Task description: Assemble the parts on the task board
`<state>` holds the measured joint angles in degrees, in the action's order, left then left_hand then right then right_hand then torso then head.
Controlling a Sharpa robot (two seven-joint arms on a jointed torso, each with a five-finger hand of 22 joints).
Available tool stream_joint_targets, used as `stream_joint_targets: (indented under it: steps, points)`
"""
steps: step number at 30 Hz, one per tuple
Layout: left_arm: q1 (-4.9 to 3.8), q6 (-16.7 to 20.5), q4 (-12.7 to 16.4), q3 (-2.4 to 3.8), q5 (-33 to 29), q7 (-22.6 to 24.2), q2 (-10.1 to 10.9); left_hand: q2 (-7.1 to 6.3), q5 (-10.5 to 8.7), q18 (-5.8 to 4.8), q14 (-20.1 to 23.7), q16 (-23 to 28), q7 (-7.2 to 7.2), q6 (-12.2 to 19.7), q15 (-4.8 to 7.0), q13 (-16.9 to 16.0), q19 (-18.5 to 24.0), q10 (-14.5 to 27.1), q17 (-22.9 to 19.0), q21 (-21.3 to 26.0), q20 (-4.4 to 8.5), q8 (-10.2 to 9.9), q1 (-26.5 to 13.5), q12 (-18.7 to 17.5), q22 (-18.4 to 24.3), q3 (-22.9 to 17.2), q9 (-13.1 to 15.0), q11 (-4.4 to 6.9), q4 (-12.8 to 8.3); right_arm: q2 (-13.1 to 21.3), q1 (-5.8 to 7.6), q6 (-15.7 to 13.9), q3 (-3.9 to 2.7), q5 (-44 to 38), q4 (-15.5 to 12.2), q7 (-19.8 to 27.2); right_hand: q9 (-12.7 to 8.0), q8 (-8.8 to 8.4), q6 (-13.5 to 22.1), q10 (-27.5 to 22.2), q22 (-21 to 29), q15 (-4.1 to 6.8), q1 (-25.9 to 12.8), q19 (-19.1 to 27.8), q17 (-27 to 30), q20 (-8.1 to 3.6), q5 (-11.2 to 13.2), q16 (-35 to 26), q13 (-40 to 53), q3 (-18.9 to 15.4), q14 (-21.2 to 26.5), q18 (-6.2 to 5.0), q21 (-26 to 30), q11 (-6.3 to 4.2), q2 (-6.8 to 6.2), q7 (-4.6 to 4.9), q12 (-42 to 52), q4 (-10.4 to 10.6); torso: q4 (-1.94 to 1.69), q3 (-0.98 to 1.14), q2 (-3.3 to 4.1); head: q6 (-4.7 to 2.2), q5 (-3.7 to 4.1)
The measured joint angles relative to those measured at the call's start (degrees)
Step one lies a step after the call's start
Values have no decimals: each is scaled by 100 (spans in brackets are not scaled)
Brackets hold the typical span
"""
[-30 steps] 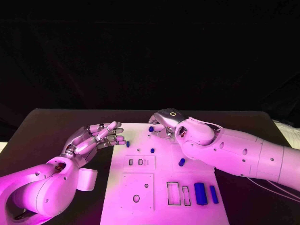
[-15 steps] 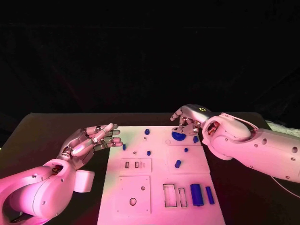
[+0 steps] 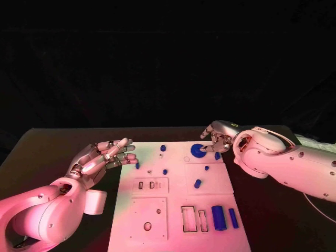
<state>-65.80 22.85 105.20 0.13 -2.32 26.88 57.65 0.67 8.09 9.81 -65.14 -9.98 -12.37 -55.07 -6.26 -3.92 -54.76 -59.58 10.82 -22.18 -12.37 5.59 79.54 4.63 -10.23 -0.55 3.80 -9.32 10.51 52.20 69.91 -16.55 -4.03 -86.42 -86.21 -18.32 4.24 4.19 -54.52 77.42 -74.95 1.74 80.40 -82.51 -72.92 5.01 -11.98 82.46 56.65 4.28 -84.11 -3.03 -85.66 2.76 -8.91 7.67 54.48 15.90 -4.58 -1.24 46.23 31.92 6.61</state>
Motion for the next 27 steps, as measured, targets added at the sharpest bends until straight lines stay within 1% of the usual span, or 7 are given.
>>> stream_joint_targets:
  steps: [7, 11, 12, 13, 14, 25, 27]
  points:
    - [0, -9, -10, -1, -4, -4, -8, 0, 0, 0, 0, 0, 0, 0, 0, 0, 0, 0, 0, 0, 0, 0, 0, 0, 0, 0, 0, 0, 0, -136, -37, 155, 1, 41, 94, -56, 16, 60, -43, 168, 1, 0, 35, -61, -163, 13, 0, 102, 536, -17, 0, 0, -35, 4, 35, 42, 501, 17, -2, -8, 3, 35, -3]
    - [0, -13, -12, -1, -5, -7, -10, 0, 0, 0, 0, 0, 0, 0, 0, 0, 0, 0, -1, 0, 0, 0, 0, 0, 0, 0, 0, 0, 0, -180, -47, 235, 2, 40, 122, -73, 23, 93, -122, 330, 1, 0, 71, -90, -203, 12, 0, 221, 1091, -17, 0, 0, -87, 5, 71, 27, 1035, 17, -3, -11, 3, 47, -3]
    - [0, -13, -12, -1, -5, -8, -10, 0, 0, 0, 0, 0, 0, 0, 0, 0, 0, 0, -1, 0, 0, 0, 0, 0, 0, 0, 0, 0, 0, -187, -49, 253, 2, 37, 126, -77, 23, 110, -138, 358, 1, 0, 76, -90, -203, 12, 0, 221, 1217, -17, 0, 12, -88, 10, 76, 11, 1155, 17, -4, -12, 3, 52, -3]
    - [0, -14, -13, -1, -6, -9, -10, 0, 0, 0, 0, 0, 0, 0, 0, 0, 0, 0, -1, 0, 0, 0, 0, 0, 0, 0, 0, 0, 0, -195, -50, 270, 2, 33, 130, -80, 23, 111, -142, 377, 1, 0, 76, -90, -203, 12, 0, 221, 1292, -17, -1, 63, -88, 9, 76, 15, 1228, 17, -5, -12, 3, 54, -3]
    - [0, -15, -13, -1, -6, -10, -10, 0, 0, 0, 0, 0, 0, 0, 0, 0, 0, 0, -1, 0, 0, 0, 0, 0, 0, 0, 0, 0, 0, -202, -52, 286, 2, 29, 132, -83, 23, 110, -158, 391, 1, 0, 93, -90, -203, 12, 0, 245, 1352, -17, -1, 63, -88, 5, 93, 31, 1285, 17, -5, -12, 3, 56, -3]
    - [0, -21, -18, -1, -8, -16, -10, 0, 0, 0, 0, 0, 0, 0, 0, 0, 0, 0, 4, 0, 0, 0, 0, 0, 0, 0, 0, 0, 0, -266, -61, 394, 0, -35, 216, -105, 27, 151, -233, 454, 2, 0, 168, -110, -202, 32, 0, 265, 1652, 3, -1, 64, -110, -3, 167, -3, 1580, -3, -5, -13, 1, 74, 2]
    - [0, -22, -18, -1, -8, -16, -10, 0, 0, 0, 0, 0, 0, 0, 0, 0, 0, 0, 4, 0, 0, 0, 0, 0, 0, 0, 0, 0, 0, -286, -67, 404, 0, -48, 239, -108, 33, 177, -255, 460, 2, 0, 200, -129, -202, 13, 0, 265, 1702, 19, -1, 64, -110, -9, 200, 19, 1621, -19, -5, -13, 1, 77, 3]
